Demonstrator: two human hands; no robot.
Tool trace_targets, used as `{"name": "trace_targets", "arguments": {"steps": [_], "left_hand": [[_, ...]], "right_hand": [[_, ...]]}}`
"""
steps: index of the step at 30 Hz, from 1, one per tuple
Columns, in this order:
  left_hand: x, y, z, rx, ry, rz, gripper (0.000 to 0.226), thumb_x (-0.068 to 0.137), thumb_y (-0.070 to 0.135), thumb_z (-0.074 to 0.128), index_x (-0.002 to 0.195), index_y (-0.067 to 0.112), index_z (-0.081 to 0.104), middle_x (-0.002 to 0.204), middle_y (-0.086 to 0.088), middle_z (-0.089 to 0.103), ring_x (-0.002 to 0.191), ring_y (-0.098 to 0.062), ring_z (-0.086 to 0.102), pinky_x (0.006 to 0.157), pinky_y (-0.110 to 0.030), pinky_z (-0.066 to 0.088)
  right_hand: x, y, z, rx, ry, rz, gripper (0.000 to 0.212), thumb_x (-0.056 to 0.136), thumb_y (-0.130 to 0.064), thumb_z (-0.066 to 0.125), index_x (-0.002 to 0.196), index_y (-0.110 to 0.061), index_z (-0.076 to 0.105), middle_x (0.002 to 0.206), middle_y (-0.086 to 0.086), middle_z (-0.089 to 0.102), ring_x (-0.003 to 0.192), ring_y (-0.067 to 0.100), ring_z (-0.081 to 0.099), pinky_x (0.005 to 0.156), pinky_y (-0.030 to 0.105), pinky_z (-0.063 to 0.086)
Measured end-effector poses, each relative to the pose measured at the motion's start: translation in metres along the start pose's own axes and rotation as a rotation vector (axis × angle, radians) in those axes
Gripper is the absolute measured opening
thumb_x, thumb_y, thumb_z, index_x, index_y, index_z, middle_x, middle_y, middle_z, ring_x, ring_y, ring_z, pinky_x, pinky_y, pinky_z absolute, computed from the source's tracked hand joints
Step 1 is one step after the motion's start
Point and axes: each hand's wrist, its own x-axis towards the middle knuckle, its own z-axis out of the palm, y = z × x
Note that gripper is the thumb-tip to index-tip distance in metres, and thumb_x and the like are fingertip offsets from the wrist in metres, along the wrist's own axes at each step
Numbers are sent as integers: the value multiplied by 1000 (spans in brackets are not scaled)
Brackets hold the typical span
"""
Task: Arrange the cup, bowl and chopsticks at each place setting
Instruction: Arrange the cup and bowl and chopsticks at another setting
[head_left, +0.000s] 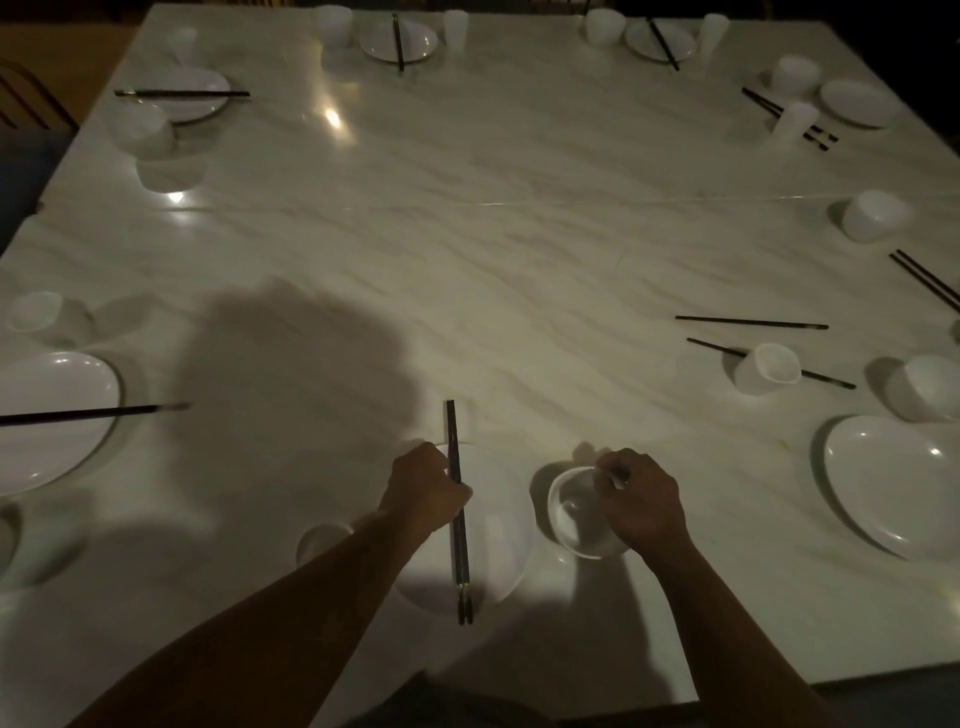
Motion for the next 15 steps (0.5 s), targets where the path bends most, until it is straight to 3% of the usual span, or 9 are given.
{"name": "trace_targets", "arguments": {"steps": [4, 15], "left_hand": [[0, -2, 1, 11, 1, 29, 40, 61, 28, 82, 93, 17, 63, 96, 1, 66, 85, -18, 68, 77, -30, 58], [-1, -3, 0, -56, -25, 5, 42, 56, 28, 84, 91, 20, 63, 89, 1, 69, 73, -16, 70, 69, -32, 61]], "right_hand": [[0, 1, 0, 1, 1, -2, 20, 90, -22, 65, 109, -19, 69, 111, 3, 67, 103, 21, 63, 84, 17, 34], [1, 1, -1, 19, -3, 4, 19, 89, -18, 64, 108, -20, 69, 113, 2, 67, 104, 20, 63, 86, 17, 35]]}}
